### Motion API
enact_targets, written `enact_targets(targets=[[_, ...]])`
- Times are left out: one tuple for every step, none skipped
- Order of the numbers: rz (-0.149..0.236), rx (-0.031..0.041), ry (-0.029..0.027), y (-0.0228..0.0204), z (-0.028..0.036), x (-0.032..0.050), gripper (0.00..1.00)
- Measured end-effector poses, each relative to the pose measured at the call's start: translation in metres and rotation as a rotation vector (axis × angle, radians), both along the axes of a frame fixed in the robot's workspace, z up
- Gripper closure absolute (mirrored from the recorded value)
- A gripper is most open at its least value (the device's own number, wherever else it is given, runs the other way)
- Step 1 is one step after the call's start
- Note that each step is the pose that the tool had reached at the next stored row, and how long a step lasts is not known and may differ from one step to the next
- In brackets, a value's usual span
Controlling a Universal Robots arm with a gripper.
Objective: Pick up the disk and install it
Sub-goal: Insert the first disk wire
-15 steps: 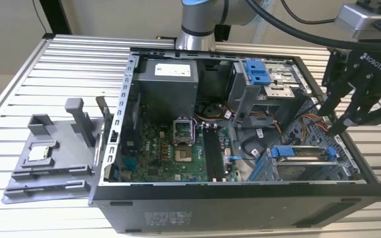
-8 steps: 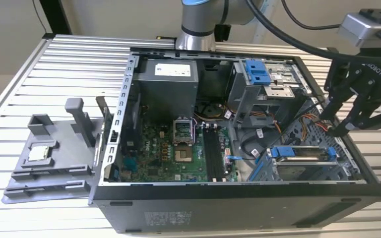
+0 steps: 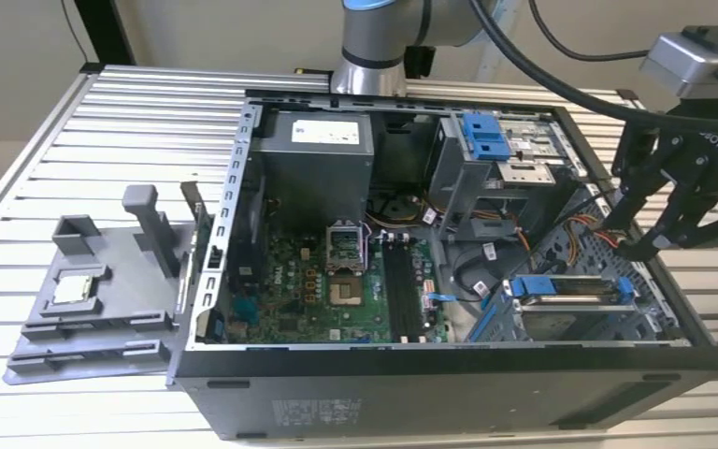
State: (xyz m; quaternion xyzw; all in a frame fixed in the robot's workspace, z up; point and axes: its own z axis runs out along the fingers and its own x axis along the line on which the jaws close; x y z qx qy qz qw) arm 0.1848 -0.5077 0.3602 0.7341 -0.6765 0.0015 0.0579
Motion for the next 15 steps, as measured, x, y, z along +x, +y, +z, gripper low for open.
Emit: enact_targets(targets=[[0.004, 0.0000, 0.0000, 0.0001, -0.0001, 0.0006, 0.00], [0.009, -0.0002, 0.0001, 0.0001, -0.0002, 0.0007, 0.00], [0.012, -0.0001, 0.0002, -0.0001, -0.0003, 0.0007, 0.00], [0.015, -0.0002, 0.0004, -0.0003, -0.0004, 0.0007, 0.00], [0.019, -0.0009, 0.0005, -0.0003, -0.0005, 0.0007, 0.00], [0.023, -0.0021, 0.0005, -0.0003, -0.0007, 0.0007, 0.00], [0.026, -0.0035, 0.0005, -0.0003, -0.0010, 0.0007, 0.00], [0.029, -0.0055, 0.0005, -0.0003, -0.0012, 0.0007, 0.00], [0.031, -0.0080, 0.0005, -0.0003, -0.0014, 0.0007, 0.00], [0.032, -0.0107, 0.0006, -0.0003, -0.0016, 0.0006, 0.00], [0.033, -0.0131, 0.0006, -0.0003, -0.0017, 0.0006, 0.00], [0.033, -0.0149, 0.0007, -0.0003, -0.0019, 0.0005, 0.00], [0.033, -0.0162, 0.0006, -0.0003, -0.0020, 0.0005, 0.00], [0.033, -0.0163, 0.0007, -0.0003, -0.0020, 0.0005, 0.00], [0.033, -0.0165, 0.0007, -0.0003, -0.0019, 0.0005, 0.00]])
